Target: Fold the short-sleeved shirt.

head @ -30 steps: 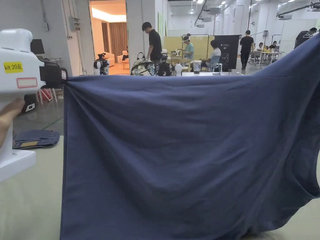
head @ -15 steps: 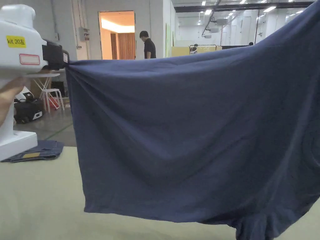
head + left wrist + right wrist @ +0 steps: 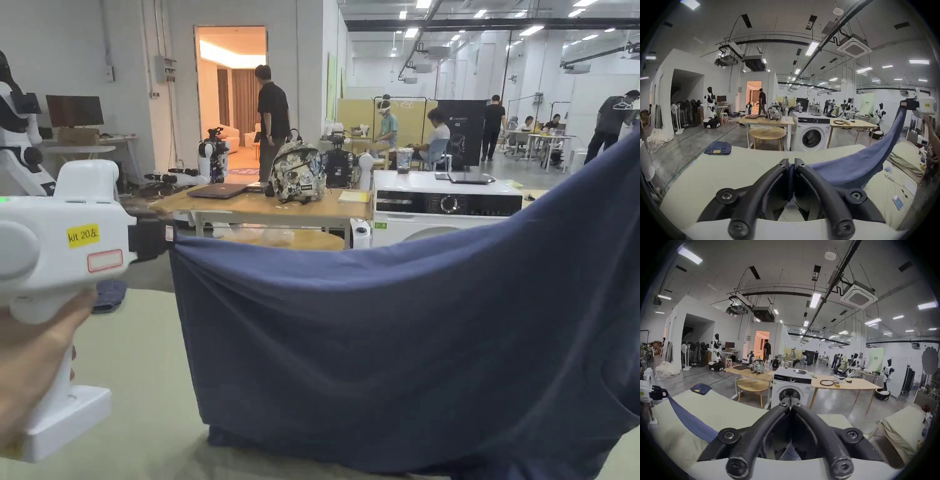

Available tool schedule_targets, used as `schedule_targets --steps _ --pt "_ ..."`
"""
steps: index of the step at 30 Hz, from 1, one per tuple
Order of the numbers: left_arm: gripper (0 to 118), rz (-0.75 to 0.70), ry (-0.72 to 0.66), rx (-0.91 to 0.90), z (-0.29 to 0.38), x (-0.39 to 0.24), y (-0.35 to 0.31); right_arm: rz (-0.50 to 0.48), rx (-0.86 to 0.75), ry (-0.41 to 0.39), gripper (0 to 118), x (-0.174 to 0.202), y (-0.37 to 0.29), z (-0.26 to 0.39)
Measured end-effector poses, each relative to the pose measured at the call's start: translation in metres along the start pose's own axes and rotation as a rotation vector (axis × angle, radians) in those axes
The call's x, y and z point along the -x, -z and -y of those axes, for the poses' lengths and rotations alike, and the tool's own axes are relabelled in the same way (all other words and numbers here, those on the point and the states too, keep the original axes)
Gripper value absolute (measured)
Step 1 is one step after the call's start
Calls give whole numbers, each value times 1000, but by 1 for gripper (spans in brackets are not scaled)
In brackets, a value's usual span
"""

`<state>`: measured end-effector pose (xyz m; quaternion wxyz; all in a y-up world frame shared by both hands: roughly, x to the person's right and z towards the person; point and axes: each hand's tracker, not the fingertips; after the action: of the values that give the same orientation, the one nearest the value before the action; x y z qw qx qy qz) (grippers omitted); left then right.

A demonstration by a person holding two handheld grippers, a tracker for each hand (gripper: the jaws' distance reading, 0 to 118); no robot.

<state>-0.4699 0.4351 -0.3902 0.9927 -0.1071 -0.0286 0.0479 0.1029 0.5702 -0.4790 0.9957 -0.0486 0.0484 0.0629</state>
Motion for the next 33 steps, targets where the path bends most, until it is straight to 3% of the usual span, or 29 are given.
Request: schedule_targets --steps 10,14,20,22,26,29,31,32,33 --pt "0 -3 -39 31 147 -3 -118 -59 92 60 0 -4 -154 149" --pt "0 -22 -159 76 216 -10 -183 -90 163 153 0 -4 -224 227" --pt "0 0 -180 177 314 -10 -248 -18 285 344 0 1 -308 339" --pt "0 -1 -215 252 341 -8 -254 -3 354 396 0 4 -321 369" --pt "0 -24 -193 356 372 -8 -262 66 446 419 0 12 -329 405" --pt "0 -24 -152 367 398 10 -267 57 453 460 0 5 -330 426" --pt "0 -25 -144 383 399 12 -260 36 456 443 0 4 -330 438" --pt "4 -31 -144 408 397 8 -254 10 443 427 2 4 -331 444" --pt "22 -33 -144 409 398 10 -252 -5 434 420 26 4 -332 448"
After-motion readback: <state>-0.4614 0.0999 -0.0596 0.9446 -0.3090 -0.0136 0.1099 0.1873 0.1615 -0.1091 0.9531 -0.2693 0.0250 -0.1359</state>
